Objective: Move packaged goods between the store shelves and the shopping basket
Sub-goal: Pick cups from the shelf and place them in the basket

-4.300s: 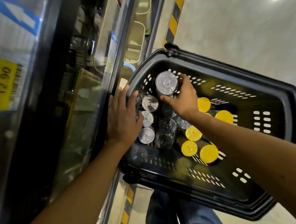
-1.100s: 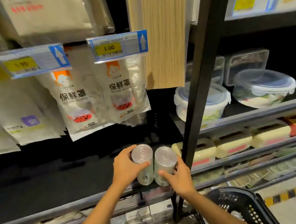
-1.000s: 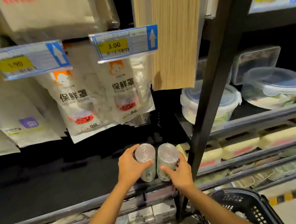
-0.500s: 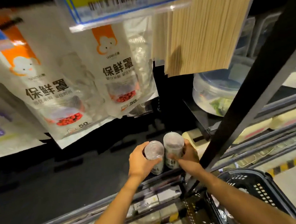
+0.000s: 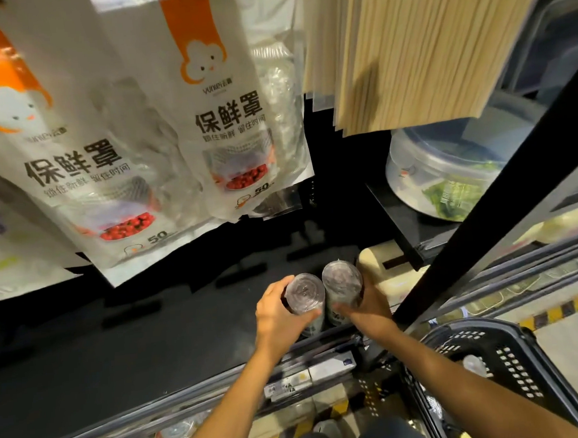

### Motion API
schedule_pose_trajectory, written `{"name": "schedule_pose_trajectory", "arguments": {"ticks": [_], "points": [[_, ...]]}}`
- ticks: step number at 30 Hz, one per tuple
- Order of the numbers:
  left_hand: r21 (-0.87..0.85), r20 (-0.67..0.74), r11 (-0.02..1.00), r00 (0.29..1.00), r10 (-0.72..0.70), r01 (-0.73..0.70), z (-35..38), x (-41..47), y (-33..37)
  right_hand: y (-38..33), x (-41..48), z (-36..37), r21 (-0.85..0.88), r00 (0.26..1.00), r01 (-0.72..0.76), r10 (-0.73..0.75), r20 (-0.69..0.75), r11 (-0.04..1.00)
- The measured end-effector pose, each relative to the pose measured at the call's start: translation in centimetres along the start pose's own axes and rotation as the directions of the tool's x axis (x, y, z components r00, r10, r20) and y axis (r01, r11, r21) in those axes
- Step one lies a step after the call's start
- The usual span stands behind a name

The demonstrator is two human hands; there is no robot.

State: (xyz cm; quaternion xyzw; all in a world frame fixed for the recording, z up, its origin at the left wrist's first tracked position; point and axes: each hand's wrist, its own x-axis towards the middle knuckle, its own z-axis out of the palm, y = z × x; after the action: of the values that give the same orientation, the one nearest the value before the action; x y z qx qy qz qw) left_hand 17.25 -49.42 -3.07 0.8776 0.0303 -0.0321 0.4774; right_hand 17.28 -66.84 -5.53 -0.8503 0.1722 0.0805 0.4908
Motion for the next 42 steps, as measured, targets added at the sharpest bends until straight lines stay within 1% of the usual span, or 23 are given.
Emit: {"name": "schedule_pose_trajectory", "arguments": {"ticks": [3,8,10,13,15,18,21,23,25,27,29,32,35,42], "points": [[0.001,-0.037,1.0,0.999,0.028,-0.028,0.6,-0.5,-0.1,0.7,-0.5,0.0,-0.069,1.0,0.018,-0.019,-0.016,0.997],[0.032,-0.089,0.997,0.993,0.074,-0.071,1.5,-1.3,0.1,0.5,-0.9,-0.1,-0.036,1.0,0.004,-0.005,-0.015,0.999],[0.037,-0.076,0.998,0.995,0.06,-0.057,1.5,-1.3,0.4,0.3,-1.0,-0.2,-0.018,1.0,-0.01,0.01,-0.002,1.0],[0.058,-0.022,0.998,1.0,0.02,-0.018,1.2,-1.5,0.9,0.3,-1.6,-0.3,-0.024,0.999,-0.023,0.023,0.028,0.999],[0.085,-0.017,0.996,0.999,0.029,-0.027,1.1,-1.9,1.1,0.5,-2.4,-0.6,-0.016,0.999,-0.019,0.019,0.034,1.0],[0.198,-0.051,0.975,0.992,0.117,-0.104,0.9,-3.1,1.6,1.2,-4.0,-1.1,-0.014,0.997,0.01,-0.009,0.072,1.0],[0.339,-0.044,0.905,0.957,0.288,-0.256,0.9,-5.0,2.3,1.6,-6.1,-2.3,-0.074,0.993,0.082,-0.075,0.09,0.994],[0.406,0.004,0.844,0.925,0.381,-0.35,1.1,-6.4,2.7,2.0,-7.6,-3.4,-0.126,0.99,0.118,-0.107,0.089,0.985],[0.439,0.076,0.809,0.914,0.399,-0.39,1.4,-8.1,3.3,2.7,-9.4,-4.8,-0.162,0.984,0.168,-0.157,0.079,0.972],[0.451,0.175,0.817,0.933,0.315,-0.36,2.1,-9.8,4.1,4.0,-10.9,-6.1,-0.222,0.978,0.204,-0.191,0.078,0.953],[0.486,0.261,0.808,0.937,0.231,-0.334,3.0,-11.3,4.6,5.3,-12.6,-7.5,-0.285,0.979,0.203,-0.19,0.073,0.937],[0.513,0.353,0.774,0.913,0.204,-0.371,4.7,-13.3,5.4,7.4,-15.1,-9.6,-0.295,0.982,0.19,-0.179,0.066,0.936],[0.518,0.457,0.738,0.869,0.188,-0.432,7.5,-15.6,6.5,10.4,-18.0,-12.3,-0.305,0.993,0.115,-0.119,0.006,0.946],[0.438,0.61,0.731,0.771,0.186,-0.523,14.5,-18.0,8.9,17.1,-21.9,-17.5,-0.251,0.984,-0.097,0.054,-0.172,0.963]]}}
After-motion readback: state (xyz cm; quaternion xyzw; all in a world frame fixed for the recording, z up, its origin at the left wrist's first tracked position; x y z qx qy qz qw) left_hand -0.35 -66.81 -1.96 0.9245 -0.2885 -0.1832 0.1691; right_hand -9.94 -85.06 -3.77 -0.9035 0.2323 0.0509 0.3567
